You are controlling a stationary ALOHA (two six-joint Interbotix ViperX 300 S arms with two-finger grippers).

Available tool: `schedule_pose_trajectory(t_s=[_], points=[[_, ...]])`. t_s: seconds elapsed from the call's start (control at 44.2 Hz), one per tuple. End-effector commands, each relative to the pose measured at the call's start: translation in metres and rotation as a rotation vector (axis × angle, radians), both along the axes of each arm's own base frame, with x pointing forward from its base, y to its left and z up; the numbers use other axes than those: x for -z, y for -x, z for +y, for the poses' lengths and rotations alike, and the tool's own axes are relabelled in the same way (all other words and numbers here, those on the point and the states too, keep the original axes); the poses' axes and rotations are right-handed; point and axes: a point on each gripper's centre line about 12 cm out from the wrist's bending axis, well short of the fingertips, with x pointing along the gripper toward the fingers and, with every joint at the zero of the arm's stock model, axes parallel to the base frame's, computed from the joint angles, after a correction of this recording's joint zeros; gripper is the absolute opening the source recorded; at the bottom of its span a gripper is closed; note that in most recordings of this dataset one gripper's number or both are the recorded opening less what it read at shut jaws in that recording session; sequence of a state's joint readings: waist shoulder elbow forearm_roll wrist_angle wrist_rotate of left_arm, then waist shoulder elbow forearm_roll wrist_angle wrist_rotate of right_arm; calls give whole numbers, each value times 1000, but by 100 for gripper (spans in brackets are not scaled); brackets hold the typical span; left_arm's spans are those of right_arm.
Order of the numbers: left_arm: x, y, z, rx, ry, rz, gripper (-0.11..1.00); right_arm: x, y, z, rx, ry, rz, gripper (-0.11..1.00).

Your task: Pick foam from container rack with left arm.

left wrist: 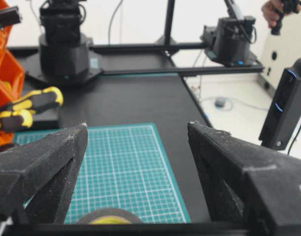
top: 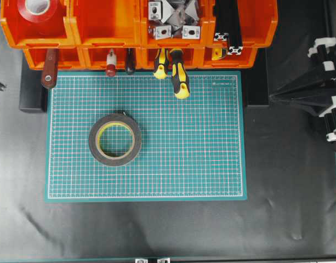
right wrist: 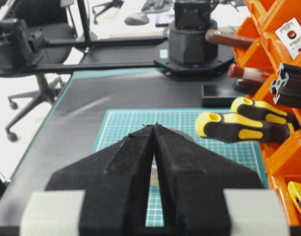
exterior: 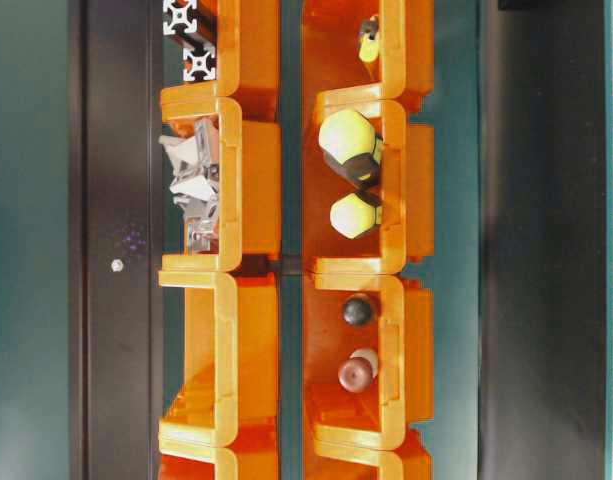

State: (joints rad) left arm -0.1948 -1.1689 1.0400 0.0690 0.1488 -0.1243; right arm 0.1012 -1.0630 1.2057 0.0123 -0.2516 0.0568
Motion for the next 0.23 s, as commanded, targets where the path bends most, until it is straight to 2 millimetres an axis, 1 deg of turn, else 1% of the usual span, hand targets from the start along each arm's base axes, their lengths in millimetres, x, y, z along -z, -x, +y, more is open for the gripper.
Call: schedule_pose_trajectory(t_s=[0.0,0.204], points=[[-5,-1,0,2,1,-12,79,-8,-1,0,-1,-3,-18,0],[-5,-1,0,1,3,-14,79,-7,-1,4,-22,-6,-15,0]])
